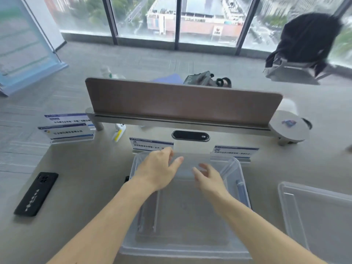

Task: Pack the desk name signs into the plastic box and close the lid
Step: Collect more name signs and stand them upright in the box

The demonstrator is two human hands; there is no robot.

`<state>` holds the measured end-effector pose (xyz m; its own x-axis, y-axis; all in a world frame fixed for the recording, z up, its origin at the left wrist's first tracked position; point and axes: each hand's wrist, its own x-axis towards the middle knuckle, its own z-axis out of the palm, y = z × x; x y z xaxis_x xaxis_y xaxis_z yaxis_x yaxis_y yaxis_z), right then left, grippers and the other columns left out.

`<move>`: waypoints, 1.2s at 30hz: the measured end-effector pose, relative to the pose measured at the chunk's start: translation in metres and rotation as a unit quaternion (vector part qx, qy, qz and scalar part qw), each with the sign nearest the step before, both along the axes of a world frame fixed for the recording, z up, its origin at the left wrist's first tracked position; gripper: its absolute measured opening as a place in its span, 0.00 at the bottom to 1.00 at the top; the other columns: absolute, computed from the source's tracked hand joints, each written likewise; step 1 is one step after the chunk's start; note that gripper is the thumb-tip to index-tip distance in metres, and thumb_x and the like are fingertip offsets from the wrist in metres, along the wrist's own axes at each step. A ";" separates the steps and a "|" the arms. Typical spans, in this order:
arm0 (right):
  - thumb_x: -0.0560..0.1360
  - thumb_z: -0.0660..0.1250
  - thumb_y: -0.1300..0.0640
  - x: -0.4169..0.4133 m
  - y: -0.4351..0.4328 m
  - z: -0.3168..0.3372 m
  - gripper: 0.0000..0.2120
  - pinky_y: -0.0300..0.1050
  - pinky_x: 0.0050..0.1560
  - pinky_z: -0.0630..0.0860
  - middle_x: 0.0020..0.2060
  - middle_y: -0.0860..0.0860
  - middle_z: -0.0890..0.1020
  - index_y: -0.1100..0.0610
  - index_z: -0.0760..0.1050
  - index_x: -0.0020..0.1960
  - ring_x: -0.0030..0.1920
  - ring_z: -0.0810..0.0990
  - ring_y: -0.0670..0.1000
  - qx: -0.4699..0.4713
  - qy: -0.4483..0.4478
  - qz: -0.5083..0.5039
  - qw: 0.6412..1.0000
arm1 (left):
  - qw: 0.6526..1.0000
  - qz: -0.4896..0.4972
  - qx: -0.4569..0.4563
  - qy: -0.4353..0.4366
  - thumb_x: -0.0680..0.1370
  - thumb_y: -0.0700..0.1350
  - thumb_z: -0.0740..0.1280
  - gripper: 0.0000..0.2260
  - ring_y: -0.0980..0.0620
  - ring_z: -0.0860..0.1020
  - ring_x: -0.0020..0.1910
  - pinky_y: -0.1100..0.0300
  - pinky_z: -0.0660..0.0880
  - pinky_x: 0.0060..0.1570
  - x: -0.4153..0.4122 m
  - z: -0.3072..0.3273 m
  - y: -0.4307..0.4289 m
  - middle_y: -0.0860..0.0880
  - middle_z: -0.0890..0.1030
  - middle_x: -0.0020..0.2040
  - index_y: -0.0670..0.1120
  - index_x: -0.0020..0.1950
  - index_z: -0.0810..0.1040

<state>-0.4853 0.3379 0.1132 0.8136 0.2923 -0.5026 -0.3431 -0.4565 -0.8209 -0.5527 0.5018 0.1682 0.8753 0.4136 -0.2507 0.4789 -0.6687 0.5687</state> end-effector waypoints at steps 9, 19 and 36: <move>0.80 0.66 0.48 0.065 -0.067 0.191 0.19 0.54 0.57 0.81 0.55 0.49 0.79 0.51 0.69 0.69 0.55 0.80 0.51 0.061 -0.152 -0.081 0.983 | 0.973 -0.088 -0.064 -0.206 0.82 0.55 0.66 0.13 0.62 0.81 0.50 0.72 0.73 0.48 0.060 0.146 -0.026 0.56 0.84 0.53 0.50 0.61 0.80; 0.76 0.69 0.44 0.111 -0.131 0.196 0.17 0.60 0.64 0.77 0.54 0.47 0.82 0.49 0.75 0.62 0.58 0.81 0.51 0.035 -0.184 -0.134 0.973 | 0.968 -0.047 -0.143 -0.201 0.80 0.53 0.70 0.12 0.59 0.82 0.51 0.65 0.75 0.49 0.115 0.132 -0.061 0.55 0.83 0.54 0.51 0.61 0.80; 0.75 0.71 0.61 0.253 -0.181 -0.031 0.22 0.53 0.64 0.77 0.60 0.52 0.79 0.53 0.71 0.67 0.57 0.80 0.52 -0.065 -0.087 -0.087 0.990 | 0.993 -0.032 -0.113 0.015 0.75 0.48 0.77 0.23 0.55 0.78 0.63 0.60 0.73 0.64 0.218 -0.078 -0.075 0.53 0.79 0.64 0.49 0.68 0.77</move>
